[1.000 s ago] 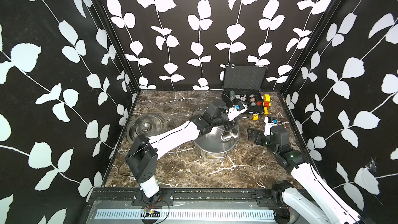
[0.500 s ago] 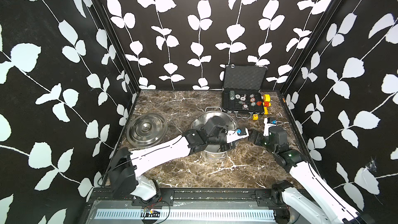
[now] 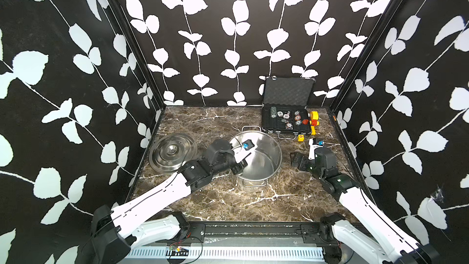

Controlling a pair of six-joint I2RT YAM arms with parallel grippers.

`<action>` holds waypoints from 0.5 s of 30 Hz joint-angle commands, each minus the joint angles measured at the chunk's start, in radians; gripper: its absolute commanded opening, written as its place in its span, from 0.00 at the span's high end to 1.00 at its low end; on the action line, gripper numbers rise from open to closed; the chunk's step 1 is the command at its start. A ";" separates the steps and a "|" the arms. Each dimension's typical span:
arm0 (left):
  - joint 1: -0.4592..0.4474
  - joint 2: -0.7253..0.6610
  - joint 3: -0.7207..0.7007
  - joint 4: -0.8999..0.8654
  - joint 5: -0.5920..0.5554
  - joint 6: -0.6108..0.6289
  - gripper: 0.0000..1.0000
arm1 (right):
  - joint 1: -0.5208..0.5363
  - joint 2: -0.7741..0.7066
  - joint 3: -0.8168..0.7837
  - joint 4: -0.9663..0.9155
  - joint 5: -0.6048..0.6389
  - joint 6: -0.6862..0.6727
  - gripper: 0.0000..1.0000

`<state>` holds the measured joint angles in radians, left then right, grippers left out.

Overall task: Stir the soup with a spoon
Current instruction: Stir the soup in the pan with a stick.

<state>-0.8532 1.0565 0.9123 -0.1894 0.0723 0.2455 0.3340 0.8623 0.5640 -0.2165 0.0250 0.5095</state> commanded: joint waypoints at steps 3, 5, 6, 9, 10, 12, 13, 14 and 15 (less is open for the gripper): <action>0.055 0.004 -0.006 0.067 -0.102 -0.060 1.00 | 0.006 0.004 0.028 0.043 -0.006 0.011 0.01; 0.058 0.038 0.009 0.103 -0.134 -0.060 1.00 | 0.007 0.006 0.025 0.046 -0.006 0.016 0.01; 0.061 0.065 0.020 0.127 -0.143 -0.059 1.00 | 0.007 0.006 0.025 0.047 -0.007 0.018 0.01; 0.079 0.133 0.071 0.182 -0.151 -0.051 1.00 | 0.006 0.006 0.025 0.047 -0.008 0.018 0.01; 0.087 0.167 0.097 0.183 -0.150 -0.049 1.00 | 0.006 0.005 0.027 0.044 -0.008 0.018 0.01; 0.097 0.228 0.163 0.168 -0.142 -0.040 1.00 | 0.006 0.001 0.028 0.036 -0.009 0.016 0.01; 0.100 0.259 0.196 0.159 -0.135 -0.033 1.00 | 0.006 -0.003 0.028 0.032 -0.007 0.014 0.01; 0.102 0.289 0.228 0.149 -0.124 -0.022 1.00 | 0.005 -0.009 0.027 0.028 -0.004 0.013 0.01; 0.102 0.319 0.255 0.143 -0.112 -0.013 1.00 | 0.006 -0.015 0.025 0.024 -0.001 0.011 0.01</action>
<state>-0.7589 1.3354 1.0859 -0.0807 -0.0498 0.2073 0.3340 0.8623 0.5640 -0.2031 0.0181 0.5201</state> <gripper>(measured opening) 0.047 0.990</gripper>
